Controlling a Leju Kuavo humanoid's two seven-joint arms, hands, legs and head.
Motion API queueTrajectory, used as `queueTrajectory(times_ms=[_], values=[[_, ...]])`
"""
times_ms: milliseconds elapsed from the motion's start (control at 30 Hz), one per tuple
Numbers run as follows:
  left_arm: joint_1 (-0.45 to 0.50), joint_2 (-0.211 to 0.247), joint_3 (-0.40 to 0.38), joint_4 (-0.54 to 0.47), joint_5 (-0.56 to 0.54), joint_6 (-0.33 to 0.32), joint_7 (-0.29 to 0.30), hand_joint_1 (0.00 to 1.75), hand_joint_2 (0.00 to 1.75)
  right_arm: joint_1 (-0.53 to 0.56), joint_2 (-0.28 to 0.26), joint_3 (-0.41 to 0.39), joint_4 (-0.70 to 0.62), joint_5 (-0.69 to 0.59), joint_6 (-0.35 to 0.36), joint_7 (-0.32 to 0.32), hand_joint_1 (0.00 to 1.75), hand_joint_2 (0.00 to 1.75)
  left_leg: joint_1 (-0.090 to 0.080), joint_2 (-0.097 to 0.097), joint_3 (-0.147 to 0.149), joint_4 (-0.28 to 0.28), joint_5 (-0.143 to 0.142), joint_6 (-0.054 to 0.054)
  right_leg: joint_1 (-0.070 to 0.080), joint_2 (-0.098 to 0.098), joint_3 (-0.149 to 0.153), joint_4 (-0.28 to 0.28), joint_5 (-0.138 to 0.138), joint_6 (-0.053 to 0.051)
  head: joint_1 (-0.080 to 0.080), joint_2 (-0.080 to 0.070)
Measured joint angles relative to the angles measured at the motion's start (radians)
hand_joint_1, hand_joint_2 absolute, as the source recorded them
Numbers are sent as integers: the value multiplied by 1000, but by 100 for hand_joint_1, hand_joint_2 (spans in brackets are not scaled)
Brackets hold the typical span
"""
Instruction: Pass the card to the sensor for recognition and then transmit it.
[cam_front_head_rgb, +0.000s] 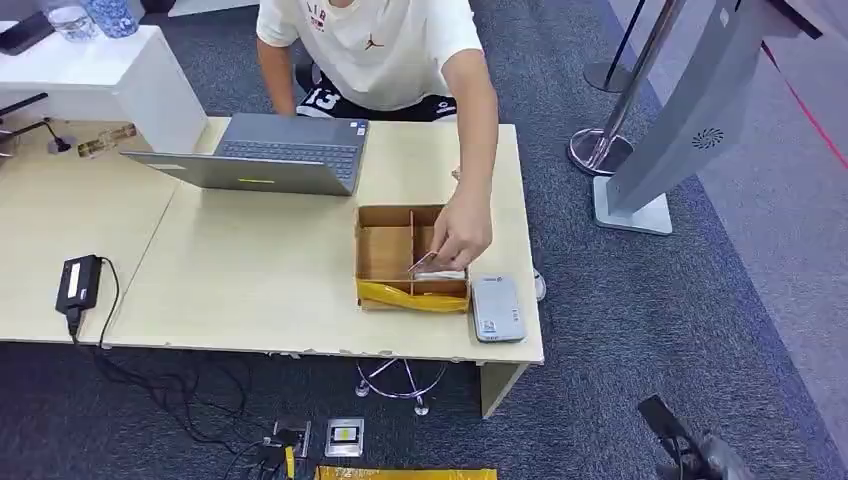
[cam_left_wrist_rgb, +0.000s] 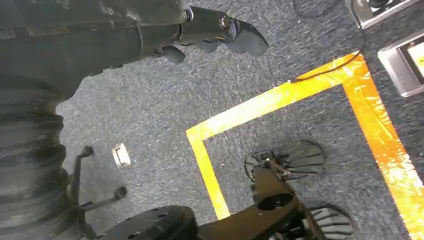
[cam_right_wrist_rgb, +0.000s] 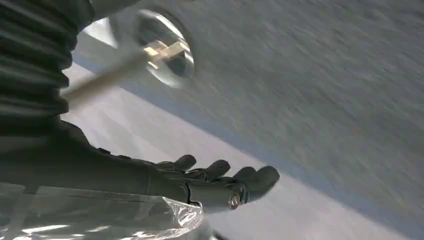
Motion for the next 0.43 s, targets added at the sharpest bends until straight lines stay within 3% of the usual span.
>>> queueTrajectory(times_ms=[100, 167, 267, 433], values=[[0, 0, 0, 0, -3, -2, 0, 0, 175, 55, 32, -38, 23, -15, 87, 34, 0, 175, 2, 0, 2, 0, 0, 0, 2, 0, 2, 0, -1, -1, 2, 0], [-1, 0, 0, 0, -15, -9, 0, 0, 175, 91, 79, -47, 32, 45, 118, 43, 0, 175, 2, 0, 2, 0, 0, 0, 2, 1, 2, 0, -1, -1, 1, 0], [-17, -1, 0, 0, -34, -23, 11, 0, 175, 113, 157, -44, 39, 136, 125, 55, 0, 175, 3, 4, 3, 0, 0, -2, 3, 3, 2, 1, 0, -2, 0, 0], [-34, -3, -1, -5, -34, -36, 14, 0, 175, 86, 193, -29, 40, 197, 163, 60, 0, 175, 2, 4, 4, 0, 1, -2, 2, 5, 3, 2, 1, -2, 1, 0]])
